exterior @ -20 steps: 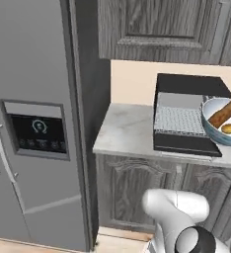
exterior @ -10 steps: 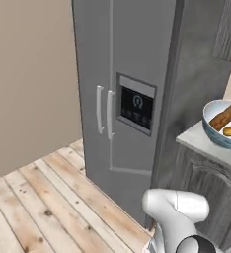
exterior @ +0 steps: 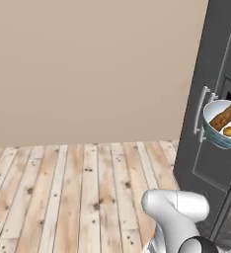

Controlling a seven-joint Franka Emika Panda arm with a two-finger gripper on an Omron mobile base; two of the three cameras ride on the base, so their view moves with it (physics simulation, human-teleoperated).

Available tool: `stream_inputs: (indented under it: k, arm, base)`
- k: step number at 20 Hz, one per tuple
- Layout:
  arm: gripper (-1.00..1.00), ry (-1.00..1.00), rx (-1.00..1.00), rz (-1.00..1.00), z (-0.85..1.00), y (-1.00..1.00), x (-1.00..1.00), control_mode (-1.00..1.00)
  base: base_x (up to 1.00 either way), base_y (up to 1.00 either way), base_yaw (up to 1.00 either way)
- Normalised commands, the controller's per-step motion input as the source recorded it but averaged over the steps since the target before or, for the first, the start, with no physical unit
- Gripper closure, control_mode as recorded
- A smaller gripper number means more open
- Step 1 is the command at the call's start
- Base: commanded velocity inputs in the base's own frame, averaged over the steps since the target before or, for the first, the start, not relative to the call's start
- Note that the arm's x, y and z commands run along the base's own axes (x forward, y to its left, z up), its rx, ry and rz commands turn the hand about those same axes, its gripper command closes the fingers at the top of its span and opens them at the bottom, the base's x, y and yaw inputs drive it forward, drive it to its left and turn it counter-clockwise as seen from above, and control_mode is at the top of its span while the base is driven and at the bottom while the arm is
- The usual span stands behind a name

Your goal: Pick up the heated bread from the toaster oven and place it in the bowl. Then move the bread bowl to the dining counter.

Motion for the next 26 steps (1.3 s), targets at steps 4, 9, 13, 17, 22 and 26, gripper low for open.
stream_inputs:
  k: [4,9,13,17,22,26]
  arm:
    - [1.00,0.00,0.00,0.00,0.00,0.00,0.00,1.00]
    - [1.00,0.00,0.00,0.00,0.00,0.00,0.00,1.00]
    - [1.00,0.00,0.00,0.00,0.00,0.00,0.00,1.00]
    - [1.00,0.00,0.00,0.00,0.00,0.00,0.00,1.00]
    - [1.00,0.00,0.00,0.00,0.00,0.00,0.00,1.00]
    - [1.00,0.00,0.00,0.00,0.00,0.00,0.00,1.00]
  base:
    - [0.00,0.00,1.00]
    - [0.00,0.00,1.00]
    - [0.00,0.00,1.00]
    - [0.02,0.00,0.99]
    - [0.47,0.00,0.82]
    - [1.00,0.02,0.53]
